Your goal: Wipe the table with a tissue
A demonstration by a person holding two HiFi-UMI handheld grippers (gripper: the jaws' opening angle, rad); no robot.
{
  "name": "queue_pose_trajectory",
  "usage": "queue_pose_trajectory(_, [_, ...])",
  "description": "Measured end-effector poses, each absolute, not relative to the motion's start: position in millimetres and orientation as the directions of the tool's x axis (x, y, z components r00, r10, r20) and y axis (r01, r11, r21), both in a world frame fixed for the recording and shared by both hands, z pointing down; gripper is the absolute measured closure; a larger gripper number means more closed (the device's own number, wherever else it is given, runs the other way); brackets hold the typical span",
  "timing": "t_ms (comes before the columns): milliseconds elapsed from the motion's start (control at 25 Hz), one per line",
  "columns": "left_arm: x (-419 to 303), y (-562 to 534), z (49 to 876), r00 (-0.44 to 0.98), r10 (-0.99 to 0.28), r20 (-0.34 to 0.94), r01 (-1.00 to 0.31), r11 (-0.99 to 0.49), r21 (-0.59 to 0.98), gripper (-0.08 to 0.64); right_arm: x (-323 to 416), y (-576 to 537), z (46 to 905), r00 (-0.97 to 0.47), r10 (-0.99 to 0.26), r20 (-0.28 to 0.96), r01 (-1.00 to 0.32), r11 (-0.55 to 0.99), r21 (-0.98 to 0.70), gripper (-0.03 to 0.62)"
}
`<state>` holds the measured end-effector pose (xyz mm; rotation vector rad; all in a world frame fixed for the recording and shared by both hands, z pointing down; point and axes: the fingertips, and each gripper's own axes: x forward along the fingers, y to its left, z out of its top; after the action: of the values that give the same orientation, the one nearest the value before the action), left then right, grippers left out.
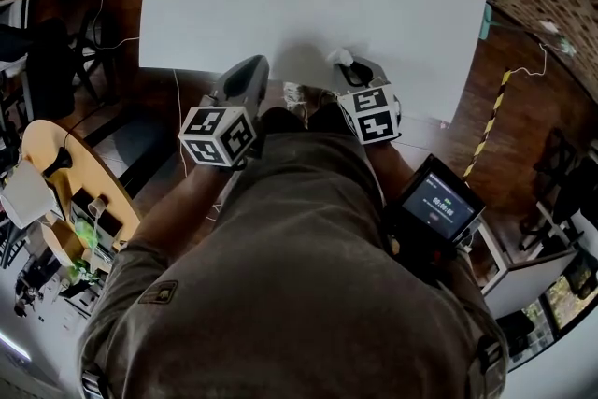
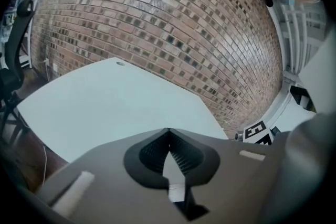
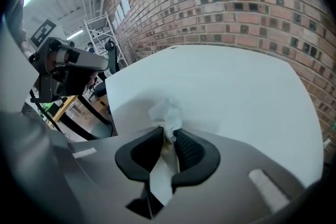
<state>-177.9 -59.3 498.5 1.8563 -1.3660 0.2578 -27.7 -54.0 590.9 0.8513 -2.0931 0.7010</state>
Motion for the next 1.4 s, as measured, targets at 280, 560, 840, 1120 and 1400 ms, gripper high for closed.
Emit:
queue_pose_trajectory(280, [-170.0,-64.3,502.7,0.421,-0.697,0.580,-0.869,-0.126,0.479,0.558,-19.5,-56.5,594.5,-0.479,-0.351,0.805,-0.775,0.599,-0.199,0.525])
queue_pose_trajectory(560, [-142.4,-73.9,506.9,0.475,-0.668,0.574,-0.852,-0.184,0.491,0.558,27.8,-64.0,593.8,-0.408,-0.408,0.817,-0.845,0.508,-0.168,0.526])
queue_pose_trajectory(840, [-125.1,-78.5,506.3,0.502,-0.656,0.564,-0.841,-0.218,0.496,0.558,73.3,-66.3,593.4,-0.331,-0.454,0.827,-0.902,0.409,-0.137,0.526])
queue_pose_trajectory(1120, [-152.0,-67.0,507.7,0.453,-0.682,0.574,-0.859,-0.164,0.484,0.558,35.3,-70.7,598.4,-0.379,-0.430,0.820,-0.865,0.478,-0.149,0.526])
queue_pose_trajectory(1400, [-188.1,-45.7,497.7,0.353,-0.728,0.588,-0.886,-0.058,0.460,0.558,-20.6,-76.7,592.6,-0.473,-0.370,0.800,-0.772,0.611,-0.173,0.526])
